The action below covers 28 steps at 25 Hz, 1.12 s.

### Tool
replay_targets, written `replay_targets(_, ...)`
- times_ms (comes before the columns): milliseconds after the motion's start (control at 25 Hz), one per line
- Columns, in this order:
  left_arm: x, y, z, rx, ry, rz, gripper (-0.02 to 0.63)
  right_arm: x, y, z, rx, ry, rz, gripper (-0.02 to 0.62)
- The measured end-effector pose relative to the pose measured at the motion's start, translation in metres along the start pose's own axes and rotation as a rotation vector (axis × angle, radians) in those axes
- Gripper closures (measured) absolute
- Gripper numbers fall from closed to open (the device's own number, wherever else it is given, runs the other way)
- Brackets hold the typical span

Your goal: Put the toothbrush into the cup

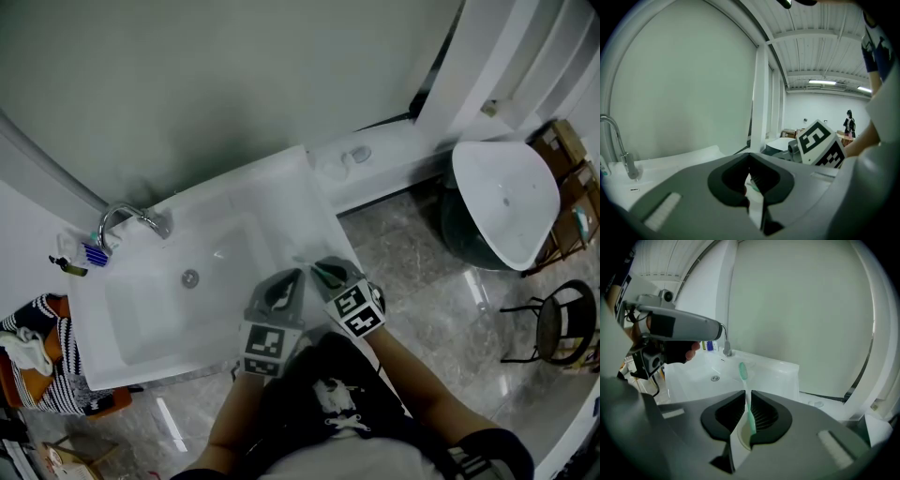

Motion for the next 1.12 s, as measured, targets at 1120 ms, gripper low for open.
replay_targets(1120,-0.002,-0.011,-0.007,-0.010,0.022,-0.013,0.606,0.034,-0.005,0.061,0.043,-0.237,-0.231,0.594)
Point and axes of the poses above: the fingertips, and each gripper's own axes: z backward along the fingers, y to its left, x out of its top, the point moved 8 cm from there along z, backward along the fingers, and after that the axes turned 13 degrees about z, right-handed, at the moved point
